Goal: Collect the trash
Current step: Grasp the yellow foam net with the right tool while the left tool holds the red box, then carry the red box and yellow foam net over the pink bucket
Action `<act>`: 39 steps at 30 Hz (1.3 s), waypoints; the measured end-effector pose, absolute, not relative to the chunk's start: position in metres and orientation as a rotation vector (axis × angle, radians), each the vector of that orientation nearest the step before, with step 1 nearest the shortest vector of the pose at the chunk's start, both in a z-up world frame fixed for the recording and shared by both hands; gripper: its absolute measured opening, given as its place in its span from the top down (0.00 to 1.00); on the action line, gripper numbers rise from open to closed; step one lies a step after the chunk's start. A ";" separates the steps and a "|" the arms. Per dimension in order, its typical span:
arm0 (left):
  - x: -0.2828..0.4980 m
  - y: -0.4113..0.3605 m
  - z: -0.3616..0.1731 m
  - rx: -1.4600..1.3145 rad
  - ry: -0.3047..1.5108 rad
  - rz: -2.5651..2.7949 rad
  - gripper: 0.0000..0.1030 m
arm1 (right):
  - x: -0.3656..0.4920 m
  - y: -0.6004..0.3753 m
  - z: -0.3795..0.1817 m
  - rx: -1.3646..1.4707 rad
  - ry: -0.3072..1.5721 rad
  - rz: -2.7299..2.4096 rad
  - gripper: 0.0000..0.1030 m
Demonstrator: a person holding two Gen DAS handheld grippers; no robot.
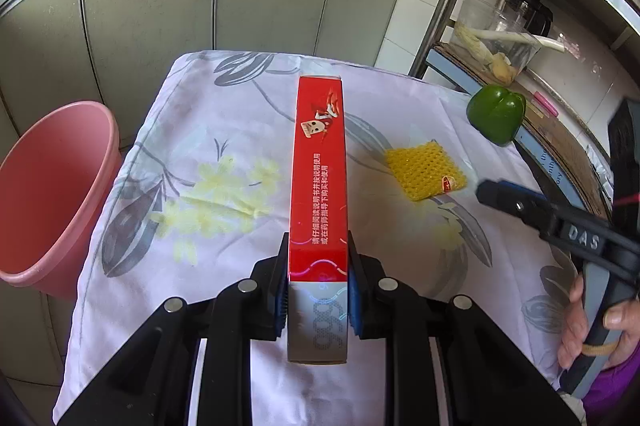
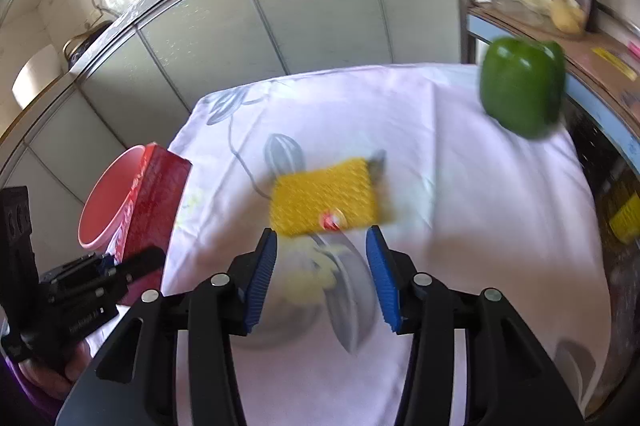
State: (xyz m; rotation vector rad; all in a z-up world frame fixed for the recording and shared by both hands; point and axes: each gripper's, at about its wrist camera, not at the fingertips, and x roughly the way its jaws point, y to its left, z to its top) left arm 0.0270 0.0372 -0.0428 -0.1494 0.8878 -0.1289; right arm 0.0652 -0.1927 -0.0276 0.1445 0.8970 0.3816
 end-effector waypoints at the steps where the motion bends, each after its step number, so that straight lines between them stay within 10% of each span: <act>1: 0.027 0.038 -0.043 -0.152 0.888 -0.130 0.79 | 0.068 -0.188 -0.027 0.134 0.897 0.385 0.54; 18: 0.022 0.057 -0.046 -0.200 0.884 -0.122 0.79 | 0.084 -0.127 -0.054 -0.162 0.898 0.339 0.53; 25: 0.017 0.066 -0.045 -0.220 0.875 -0.113 0.79 | 0.089 -0.145 -0.051 -0.067 0.899 0.325 0.90; 39: 0.000 0.109 -0.030 -0.268 0.806 -0.046 0.79 | 0.073 -0.108 0.010 0.056 0.789 0.496 0.94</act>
